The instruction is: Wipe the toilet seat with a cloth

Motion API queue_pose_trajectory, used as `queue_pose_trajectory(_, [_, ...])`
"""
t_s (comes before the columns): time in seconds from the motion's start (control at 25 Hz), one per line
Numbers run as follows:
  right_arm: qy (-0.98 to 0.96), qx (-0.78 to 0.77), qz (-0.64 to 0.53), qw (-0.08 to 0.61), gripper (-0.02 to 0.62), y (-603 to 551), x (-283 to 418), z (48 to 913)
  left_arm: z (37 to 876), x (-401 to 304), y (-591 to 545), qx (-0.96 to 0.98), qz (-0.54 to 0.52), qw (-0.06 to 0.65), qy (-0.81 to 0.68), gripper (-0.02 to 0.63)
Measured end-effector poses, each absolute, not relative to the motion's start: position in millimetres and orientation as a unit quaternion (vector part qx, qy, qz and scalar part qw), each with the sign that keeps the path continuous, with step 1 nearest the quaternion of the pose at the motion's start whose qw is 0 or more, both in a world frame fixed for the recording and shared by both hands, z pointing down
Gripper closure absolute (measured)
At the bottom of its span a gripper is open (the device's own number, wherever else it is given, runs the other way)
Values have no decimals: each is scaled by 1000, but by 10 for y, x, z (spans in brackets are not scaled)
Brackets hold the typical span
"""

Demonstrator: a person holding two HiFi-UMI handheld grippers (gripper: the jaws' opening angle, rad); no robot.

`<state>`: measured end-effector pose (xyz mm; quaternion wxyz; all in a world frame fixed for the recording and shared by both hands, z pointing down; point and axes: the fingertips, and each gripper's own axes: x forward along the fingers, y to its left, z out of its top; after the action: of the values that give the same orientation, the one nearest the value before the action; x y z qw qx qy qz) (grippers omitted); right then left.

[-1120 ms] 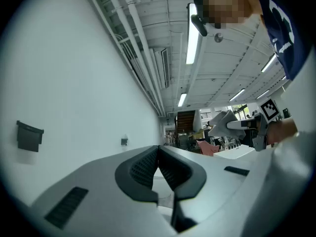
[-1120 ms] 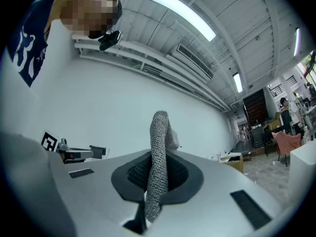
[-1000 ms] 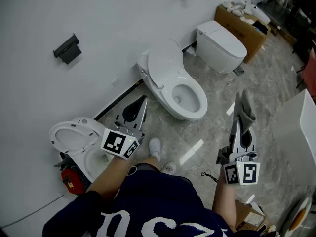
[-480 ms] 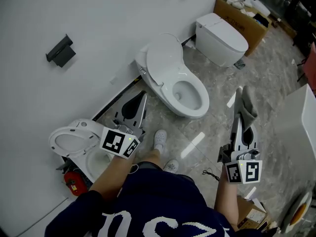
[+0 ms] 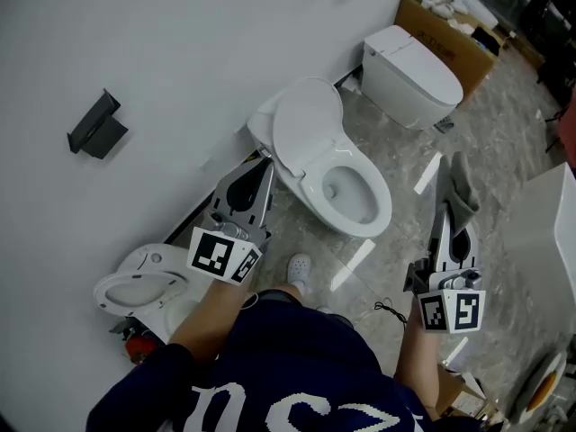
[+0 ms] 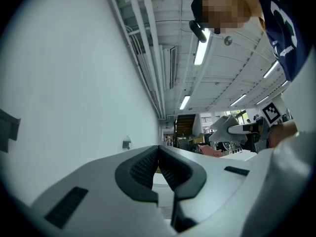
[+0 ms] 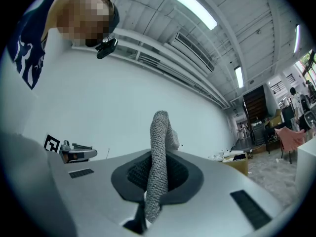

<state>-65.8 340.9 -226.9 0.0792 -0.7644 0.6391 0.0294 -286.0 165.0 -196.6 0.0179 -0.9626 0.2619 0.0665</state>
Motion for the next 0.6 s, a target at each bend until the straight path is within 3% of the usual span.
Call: queue_pose_trajectory(0.6, [608,-793,-1,44,568,2219,15,-2009,-1606,-2085,320,-973,52,-21,223,586])
